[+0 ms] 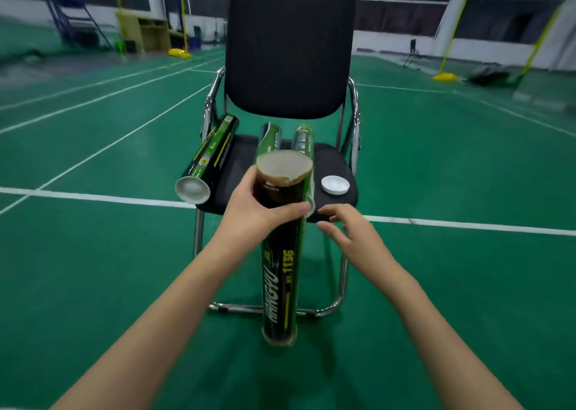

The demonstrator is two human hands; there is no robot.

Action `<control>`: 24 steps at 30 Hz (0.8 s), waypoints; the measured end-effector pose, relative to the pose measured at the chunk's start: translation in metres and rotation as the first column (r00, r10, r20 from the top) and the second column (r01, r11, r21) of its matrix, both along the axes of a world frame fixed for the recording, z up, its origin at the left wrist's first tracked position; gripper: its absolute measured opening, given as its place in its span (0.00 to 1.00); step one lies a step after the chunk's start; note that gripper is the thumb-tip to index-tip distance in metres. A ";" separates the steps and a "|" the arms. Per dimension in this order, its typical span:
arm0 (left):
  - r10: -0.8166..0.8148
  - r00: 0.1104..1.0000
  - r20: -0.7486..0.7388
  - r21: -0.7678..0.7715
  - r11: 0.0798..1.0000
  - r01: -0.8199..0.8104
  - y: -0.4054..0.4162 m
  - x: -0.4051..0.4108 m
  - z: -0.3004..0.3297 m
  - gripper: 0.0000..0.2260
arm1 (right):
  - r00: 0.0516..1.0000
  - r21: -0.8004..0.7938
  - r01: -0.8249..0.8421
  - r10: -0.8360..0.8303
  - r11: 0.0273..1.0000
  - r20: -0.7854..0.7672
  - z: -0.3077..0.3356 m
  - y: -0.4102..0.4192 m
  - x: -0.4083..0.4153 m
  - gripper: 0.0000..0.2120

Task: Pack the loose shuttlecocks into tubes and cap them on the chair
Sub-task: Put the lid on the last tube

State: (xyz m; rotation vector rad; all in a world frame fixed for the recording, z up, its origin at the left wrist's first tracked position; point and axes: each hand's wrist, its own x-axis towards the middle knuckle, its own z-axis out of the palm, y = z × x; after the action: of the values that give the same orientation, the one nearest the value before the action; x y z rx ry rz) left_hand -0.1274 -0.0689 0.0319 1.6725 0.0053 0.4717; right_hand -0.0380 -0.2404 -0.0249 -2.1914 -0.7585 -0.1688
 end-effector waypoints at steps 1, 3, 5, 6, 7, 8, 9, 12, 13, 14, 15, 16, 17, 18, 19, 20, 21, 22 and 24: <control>0.001 1.000 -0.002 0.005 1.000 -0.001 0.002 0.003 0.007 0.22 | 0.999 0.001 0.030 -0.030 1.000 0.028 0.005 0.002 0.016 0.10; -0.012 1.000 0.002 -0.001 1.000 0.012 0.004 0.009 0.017 0.21 | 0.990 -0.027 0.110 -0.108 0.994 0.087 0.008 0.006 0.051 0.09; -0.021 1.000 0.008 0.002 1.000 0.021 0.005 0.014 0.024 0.21 | 0.975 -0.084 0.193 -0.181 0.978 0.133 0.006 0.009 0.083 0.09; -0.024 1.000 0.009 0.003 1.000 0.024 0.005 0.016 0.026 0.21 | 0.965 -0.132 0.236 -0.216 0.963 0.147 0.004 0.011 0.095 0.10; -0.027 1.000 0.004 0.005 1.000 0.027 0.006 0.019 0.027 0.21 | 0.955 -0.194 0.277 -0.249 0.941 0.160 0.001 0.012 0.106 0.11; -0.030 1.000 -0.003 0.008 1.000 0.030 0.006 0.021 0.028 0.21 | 0.946 -0.262 0.314 -0.275 0.913 0.174 -0.001 0.014 0.114 0.12; -0.032 0.999 -0.010 0.007 0.999 0.032 0.007 0.023 0.028 0.22 | 0.938 -0.324 0.339 -0.291 0.883 0.189 -0.004 0.015 0.121 0.13; -0.032 0.999 -0.029 0.004 0.999 0.032 0.010 0.030 0.028 0.23 | 0.924 -0.406 0.381 -0.324 0.831 0.205 -0.013 0.017 0.133 0.12; -0.032 0.999 -0.034 0.001 0.999 0.032 0.011 0.031 0.027 0.23 | 0.915 -0.405 0.400 -0.338 0.822 0.220 -0.016 0.018 0.136 0.10; -0.033 0.999 -0.039 -0.002 0.999 0.033 0.012 0.032 0.026 0.22 | 0.907 -0.404 0.419 -0.350 0.813 0.235 -0.018 0.019 0.138 0.09; -0.034 0.999 -0.043 -0.003 0.999 0.034 0.013 0.033 0.026 0.22 | 0.899 -0.399 0.435 -0.362 0.807 0.247 -0.018 0.019 0.139 0.09; -0.034 0.998 -0.046 -0.001 0.999 0.034 0.013 0.033 0.026 0.22 | 0.894 -0.388 0.445 -0.372 0.807 0.251 -0.016 0.020 0.138 0.08; -0.033 0.998 -0.050 0.004 0.999 0.033 0.013 0.033 0.025 0.22 | 0.892 -0.361 0.448 -0.380 0.818 0.245 -0.013 0.021 0.137 0.08; -0.030 0.998 -0.054 0.007 1.000 0.030 0.012 0.034 0.024 0.22 | 0.895 -0.301 0.441 -0.389 0.845 0.219 -0.008 0.021 0.133 0.07; -0.023 0.998 -0.057 0.010 1.000 0.024 0.012 0.033 0.022 0.22 | 0.903 -0.206 0.424 -0.393 0.882 0.175 0.000 0.023 0.126 0.05; -0.016 0.998 -0.056 0.009 1.000 0.017 0.011 0.032 0.020 0.22 | 0.916 -0.090 0.395 -0.383 0.914 0.120 0.009 0.024 0.117 0.04; -0.009 0.999 -0.053 0.009 1.000 0.010 0.011 0.030 0.019 0.22 | 0.933 0.026 0.352 -0.353 0.936 0.077 0.022 0.025 0.104 0.03; -0.007 0.999 -0.053 0.010 1.000 0.007 0.010 0.028 0.017 0.23 | 0.948 0.118 0.305 -0.313 0.945 0.054 0.036 0.027 0.089 0.03; -0.012 0.998 -0.063 0.018 1.000 0.013 0.009 0.022 0.013 0.24 | 0.970 0.224 0.219 -0.236 0.950 0.050 0.065 0.028 0.055 0.05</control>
State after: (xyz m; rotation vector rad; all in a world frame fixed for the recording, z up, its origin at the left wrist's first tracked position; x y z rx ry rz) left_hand -0.1057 -0.0597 0.0450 1.7039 0.0362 0.4109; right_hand 0.0171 -0.2127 0.0402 -2.0662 -0.4993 -0.4352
